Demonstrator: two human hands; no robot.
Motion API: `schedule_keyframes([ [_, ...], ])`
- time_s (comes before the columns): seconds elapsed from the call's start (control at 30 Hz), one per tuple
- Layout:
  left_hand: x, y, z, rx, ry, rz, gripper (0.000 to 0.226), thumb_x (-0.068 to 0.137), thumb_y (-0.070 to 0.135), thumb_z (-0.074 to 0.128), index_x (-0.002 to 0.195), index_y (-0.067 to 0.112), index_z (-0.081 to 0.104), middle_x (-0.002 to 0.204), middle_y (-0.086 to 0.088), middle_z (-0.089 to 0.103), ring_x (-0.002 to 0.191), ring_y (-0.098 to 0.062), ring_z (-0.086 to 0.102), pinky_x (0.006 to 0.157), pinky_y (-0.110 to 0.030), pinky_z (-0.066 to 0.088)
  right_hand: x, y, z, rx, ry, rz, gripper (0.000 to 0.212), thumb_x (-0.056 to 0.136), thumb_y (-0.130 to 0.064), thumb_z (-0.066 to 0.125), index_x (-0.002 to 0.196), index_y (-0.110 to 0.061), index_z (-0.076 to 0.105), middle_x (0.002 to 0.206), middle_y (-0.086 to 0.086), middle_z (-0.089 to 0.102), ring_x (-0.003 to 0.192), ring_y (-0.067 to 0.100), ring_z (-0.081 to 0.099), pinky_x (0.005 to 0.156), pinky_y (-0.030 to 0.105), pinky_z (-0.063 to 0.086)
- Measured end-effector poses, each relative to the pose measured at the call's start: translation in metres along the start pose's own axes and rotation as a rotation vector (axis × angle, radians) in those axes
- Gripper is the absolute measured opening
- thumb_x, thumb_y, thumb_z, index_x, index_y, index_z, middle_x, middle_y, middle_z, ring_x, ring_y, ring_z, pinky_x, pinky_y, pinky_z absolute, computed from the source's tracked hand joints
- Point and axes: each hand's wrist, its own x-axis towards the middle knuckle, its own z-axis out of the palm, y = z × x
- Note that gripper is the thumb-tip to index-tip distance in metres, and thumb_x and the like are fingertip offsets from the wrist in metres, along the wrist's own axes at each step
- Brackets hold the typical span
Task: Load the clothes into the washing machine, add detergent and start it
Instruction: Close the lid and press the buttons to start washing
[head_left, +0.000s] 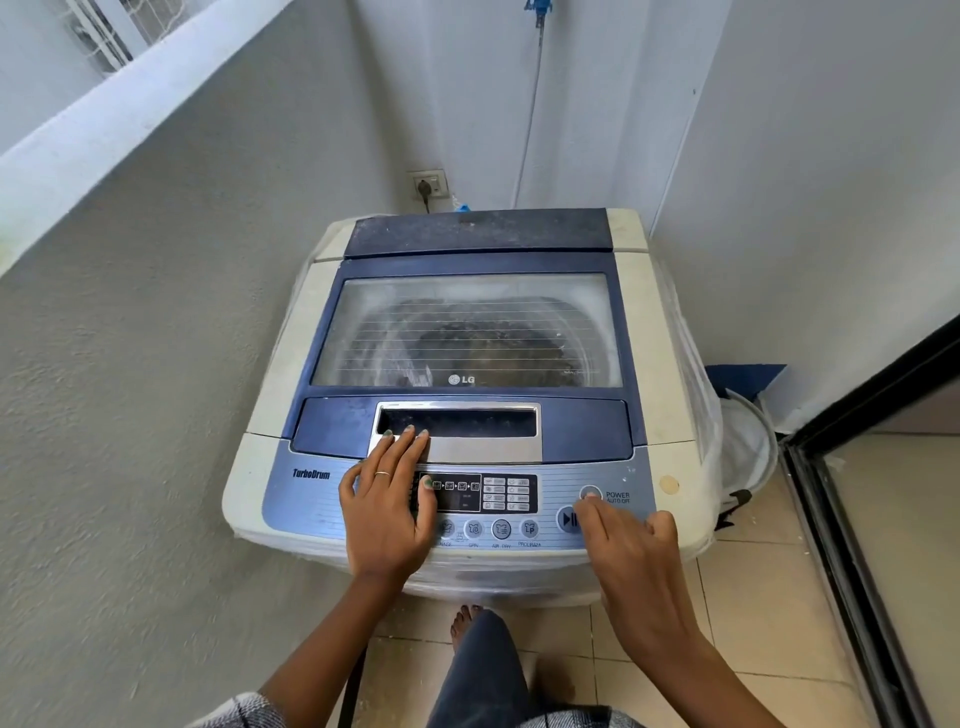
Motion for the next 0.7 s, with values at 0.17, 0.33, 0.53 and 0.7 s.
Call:
schedule_keyframes([
  [0.17,0.000,0.000,0.000,-0.006,-0.005,-0.005,0.051,0.088,0.033,0.033,0.133,0.022,0.054,0.139,0.003,0.052,0.133,-0.017,0.043,0.104,-0.034,0.025,-0.002,0.006,0.000,0.047,-0.061,0.066,0.079,0.030,-0.010,0.095,0.102,-0.016,0.063,0.087,0.000,0.069,0.070,0.023,0.063,0.060,0.031,0.037],
  [0.33,0.000,0.000,-0.001,0.005,-0.011,-0.007,0.051,0.087,0.033,0.033,0.132,0.023,0.054,0.139,0.004,0.053,0.132,-0.017,0.044,0.102,-0.035,0.027,-0.017,0.012,0.003,0.093,-0.117,0.097,0.090,0.042,-0.013,0.091,0.123,-0.021,0.054,0.101,-0.006,0.067,0.084,0.018,0.049,0.068,0.031,0.017],
  [0.53,-0.001,0.000,0.001,-0.007,-0.008,-0.014,0.051,0.087,0.034,0.033,0.132,0.024,0.054,0.139,0.004,0.053,0.132,-0.017,0.043,0.103,-0.034,0.025,-0.023,0.011,-0.001,0.075,-0.118,0.061,0.109,0.034,-0.025,0.094,0.131,-0.018,0.044,0.110,-0.004,0.068,0.089,0.017,0.042,0.068,0.034,0.038],
  [0.7,-0.001,0.000,0.000,-0.012,-0.005,-0.011,0.051,0.087,0.033,0.033,0.132,0.023,0.054,0.138,0.003,0.053,0.132,-0.018,0.044,0.103,-0.033,0.025,-0.025,0.014,-0.003,0.080,-0.115,0.039,0.114,0.032,-0.031,0.093,0.133,-0.017,0.043,0.111,-0.004,0.065,0.092,0.018,0.044,0.066,0.038,0.047],
])
